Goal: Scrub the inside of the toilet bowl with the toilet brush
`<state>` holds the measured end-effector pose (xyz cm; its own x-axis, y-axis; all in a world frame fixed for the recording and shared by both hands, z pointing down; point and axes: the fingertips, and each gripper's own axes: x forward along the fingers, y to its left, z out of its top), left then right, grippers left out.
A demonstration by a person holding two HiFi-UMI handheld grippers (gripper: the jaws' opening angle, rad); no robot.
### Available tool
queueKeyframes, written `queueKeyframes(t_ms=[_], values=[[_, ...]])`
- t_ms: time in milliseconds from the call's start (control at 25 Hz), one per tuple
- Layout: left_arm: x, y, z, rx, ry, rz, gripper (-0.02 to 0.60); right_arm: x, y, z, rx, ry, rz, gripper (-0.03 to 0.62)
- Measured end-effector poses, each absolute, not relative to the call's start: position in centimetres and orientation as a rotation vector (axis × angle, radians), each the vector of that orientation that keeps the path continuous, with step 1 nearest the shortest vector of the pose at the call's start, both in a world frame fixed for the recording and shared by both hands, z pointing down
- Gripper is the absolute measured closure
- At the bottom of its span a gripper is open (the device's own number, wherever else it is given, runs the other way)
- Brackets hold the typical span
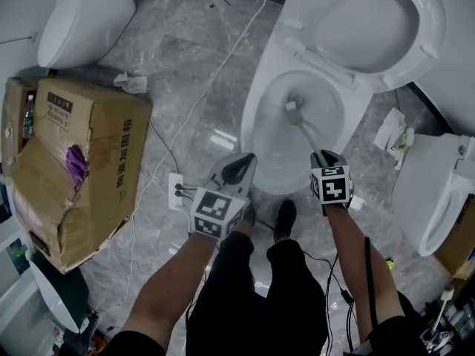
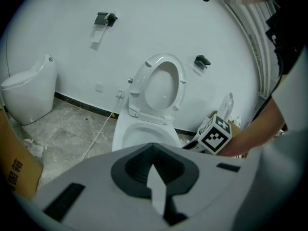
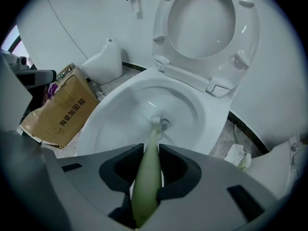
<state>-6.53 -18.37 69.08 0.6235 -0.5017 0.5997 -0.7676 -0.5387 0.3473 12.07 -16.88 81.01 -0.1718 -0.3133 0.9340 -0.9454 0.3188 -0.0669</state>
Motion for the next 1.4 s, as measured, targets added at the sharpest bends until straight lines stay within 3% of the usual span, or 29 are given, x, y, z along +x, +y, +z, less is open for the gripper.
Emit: queueKeyframes(t_ms=[1400], values=[[-5.0,-18.4,69.1,2.273,-0.938,0.573,0.574,15.3,-21.8,79.7,1.276,-1.677,0.819,0.488]])
